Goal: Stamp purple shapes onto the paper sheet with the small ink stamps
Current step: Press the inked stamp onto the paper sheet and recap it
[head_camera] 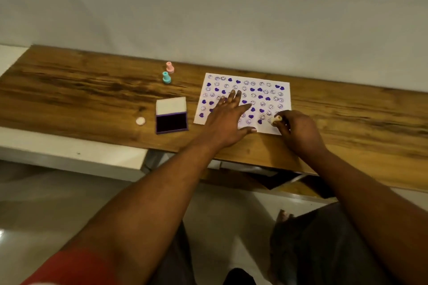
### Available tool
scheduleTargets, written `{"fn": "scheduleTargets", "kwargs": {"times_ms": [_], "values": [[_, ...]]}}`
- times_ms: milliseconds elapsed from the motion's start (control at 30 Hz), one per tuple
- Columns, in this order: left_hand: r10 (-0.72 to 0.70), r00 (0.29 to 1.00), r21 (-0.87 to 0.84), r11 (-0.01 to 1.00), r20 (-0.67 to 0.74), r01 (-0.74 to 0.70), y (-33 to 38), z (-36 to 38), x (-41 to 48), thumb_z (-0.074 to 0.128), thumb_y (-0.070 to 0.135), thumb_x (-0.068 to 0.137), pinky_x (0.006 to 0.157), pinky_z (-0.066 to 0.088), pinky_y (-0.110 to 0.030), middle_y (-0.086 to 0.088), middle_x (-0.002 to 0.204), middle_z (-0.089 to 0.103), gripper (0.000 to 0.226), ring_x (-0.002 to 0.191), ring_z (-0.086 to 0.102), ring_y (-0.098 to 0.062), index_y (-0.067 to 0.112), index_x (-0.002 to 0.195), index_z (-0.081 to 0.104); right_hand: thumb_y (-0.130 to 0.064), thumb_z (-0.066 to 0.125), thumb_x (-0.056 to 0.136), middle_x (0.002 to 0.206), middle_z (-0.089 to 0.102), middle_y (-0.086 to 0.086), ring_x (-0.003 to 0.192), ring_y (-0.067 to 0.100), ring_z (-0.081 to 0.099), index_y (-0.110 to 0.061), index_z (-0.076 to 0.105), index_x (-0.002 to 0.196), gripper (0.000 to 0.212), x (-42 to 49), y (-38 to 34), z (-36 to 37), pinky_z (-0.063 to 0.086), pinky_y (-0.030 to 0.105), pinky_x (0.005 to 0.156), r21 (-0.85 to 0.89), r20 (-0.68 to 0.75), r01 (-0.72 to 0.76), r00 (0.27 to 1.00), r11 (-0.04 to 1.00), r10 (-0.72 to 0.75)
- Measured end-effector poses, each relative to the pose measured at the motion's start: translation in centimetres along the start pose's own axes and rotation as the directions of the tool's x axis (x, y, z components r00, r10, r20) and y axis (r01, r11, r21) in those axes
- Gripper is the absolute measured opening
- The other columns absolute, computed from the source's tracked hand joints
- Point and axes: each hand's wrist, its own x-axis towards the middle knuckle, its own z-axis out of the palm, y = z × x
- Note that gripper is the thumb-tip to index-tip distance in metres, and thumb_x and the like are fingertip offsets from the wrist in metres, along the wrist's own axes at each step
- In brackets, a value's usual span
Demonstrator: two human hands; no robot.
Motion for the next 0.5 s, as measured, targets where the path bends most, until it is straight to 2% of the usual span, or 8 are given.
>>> {"fn": "scheduleTargets", "kwargs": {"times_ms": [200, 500], "values": [[0.013, 0.999, -0.022, 1.000, 0.043, -0.012, 2.6, 3.0, 2.3, 0.064, 0.066, 0.090, 0.128, 0.002, -0.040, -0.007, 0.173, 0.009, 0.086, 0.160, 0.001, -0.021, 0.029, 0.161, 0.033, -0.027, 0.066, 0.098, 0.114, 0.070, 0.017, 0.099, 0.034, 0.066, -0.008, 0.068, 0.124, 0.033, 0.6, 0.9, 0.4, 0.048, 0.037, 0.080, -0.031, 0.017, 0.021, 1.000, 0.999, -0.020], [-0.024, 0.999, -0.125, 0.992, 0.033, 0.028, 2.1, 5.1, 2.7, 0.059, 0.073, 0.089, 0.129, 0.006, -0.042, -0.008, 0.173, 0.009, 0.086, 0.160, 0.003, -0.021, 0.029, 0.160, 0.037, -0.026, 0.066, 0.097, 0.109, 0.071, 0.015, 0.099, 0.035, 0.065, -0.007, 0.069, 0.117, 0.028, 1.1, 0.5, 1.0, 0.046, 0.037, 0.079, -0.051, 0.057, 0.083, 0.995, 0.995, -0.080]]}}
